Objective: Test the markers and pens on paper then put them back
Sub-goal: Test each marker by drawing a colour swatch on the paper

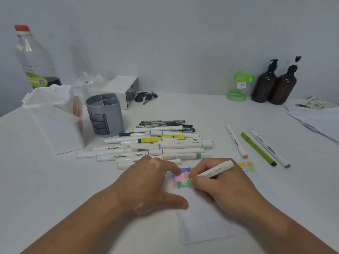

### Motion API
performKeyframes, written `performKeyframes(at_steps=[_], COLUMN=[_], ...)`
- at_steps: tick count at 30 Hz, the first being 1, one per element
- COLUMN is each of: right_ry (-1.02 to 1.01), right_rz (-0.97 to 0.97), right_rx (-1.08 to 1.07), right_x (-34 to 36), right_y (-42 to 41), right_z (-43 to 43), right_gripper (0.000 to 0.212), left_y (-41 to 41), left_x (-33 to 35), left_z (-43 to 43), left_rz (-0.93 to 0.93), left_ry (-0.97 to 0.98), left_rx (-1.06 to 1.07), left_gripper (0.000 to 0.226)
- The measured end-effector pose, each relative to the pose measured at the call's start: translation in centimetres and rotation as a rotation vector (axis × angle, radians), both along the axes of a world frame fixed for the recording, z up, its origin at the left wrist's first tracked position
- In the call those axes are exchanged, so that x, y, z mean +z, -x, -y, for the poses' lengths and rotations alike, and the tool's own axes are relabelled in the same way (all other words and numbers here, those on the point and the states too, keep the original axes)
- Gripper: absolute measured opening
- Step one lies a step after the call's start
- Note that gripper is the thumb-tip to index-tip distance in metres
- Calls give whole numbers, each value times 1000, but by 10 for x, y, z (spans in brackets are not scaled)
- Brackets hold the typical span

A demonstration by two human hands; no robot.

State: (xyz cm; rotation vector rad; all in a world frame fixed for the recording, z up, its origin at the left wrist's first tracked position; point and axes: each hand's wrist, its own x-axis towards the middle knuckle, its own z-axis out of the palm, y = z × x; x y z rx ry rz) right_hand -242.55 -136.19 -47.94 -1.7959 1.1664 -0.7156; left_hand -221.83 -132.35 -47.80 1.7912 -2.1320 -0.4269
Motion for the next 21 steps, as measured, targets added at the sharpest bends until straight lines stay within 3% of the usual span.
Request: performKeyframes(at_steps=[21], right_ry=[2], right_rz=[-30], right_rx=[-41], right_x=[1], right_y=[0], right_z=[1], right_gripper=[8], left_y=[0], left_x=[0], left_z=[1], left_rz=[28], left_ry=[-9], left_rx=[7], left_gripper=[83])
